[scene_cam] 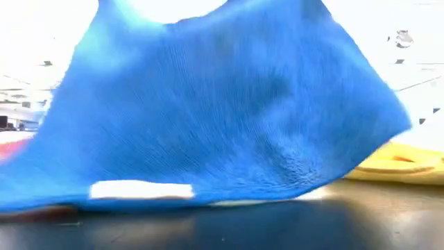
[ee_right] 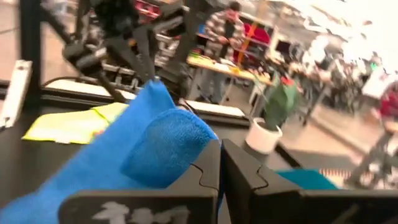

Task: Fold microfiber towels
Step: Fold the blue microfiber cloth

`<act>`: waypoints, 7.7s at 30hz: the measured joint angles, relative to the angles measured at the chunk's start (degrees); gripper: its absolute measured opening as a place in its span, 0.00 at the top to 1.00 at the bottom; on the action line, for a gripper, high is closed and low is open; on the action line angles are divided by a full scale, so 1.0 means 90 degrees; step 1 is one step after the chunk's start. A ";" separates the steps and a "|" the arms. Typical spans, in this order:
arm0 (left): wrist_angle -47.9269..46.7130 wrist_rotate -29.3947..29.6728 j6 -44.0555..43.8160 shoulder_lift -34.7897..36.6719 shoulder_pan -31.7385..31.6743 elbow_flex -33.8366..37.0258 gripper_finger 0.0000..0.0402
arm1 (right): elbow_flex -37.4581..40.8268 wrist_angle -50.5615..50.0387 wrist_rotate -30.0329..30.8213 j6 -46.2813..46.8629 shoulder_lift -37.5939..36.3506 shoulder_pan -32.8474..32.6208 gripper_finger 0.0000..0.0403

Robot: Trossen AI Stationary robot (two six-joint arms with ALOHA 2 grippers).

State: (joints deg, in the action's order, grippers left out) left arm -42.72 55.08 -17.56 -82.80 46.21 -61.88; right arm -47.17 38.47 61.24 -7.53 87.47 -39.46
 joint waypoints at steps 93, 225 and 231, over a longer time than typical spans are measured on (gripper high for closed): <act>0.1616 -0.2210 0.1022 0.0001 -0.2973 0.1867 0.96 | 0.0171 -0.4299 -0.3507 0.1755 0.0379 0.2942 0.68; 0.1776 -0.2639 0.1058 0.0001 -0.2911 0.1867 0.95 | 0.0174 -0.2163 -0.3461 -0.0553 0.1728 0.4138 0.69; 0.1771 -0.2689 0.1037 0.0001 -0.2911 0.1867 0.98 | 0.0174 -0.2306 -0.3067 0.0298 0.1728 0.4138 0.69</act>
State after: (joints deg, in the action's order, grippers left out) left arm -26.79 30.89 -8.23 -82.78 20.01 -45.08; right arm -45.60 17.72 33.63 -4.85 103.02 -2.21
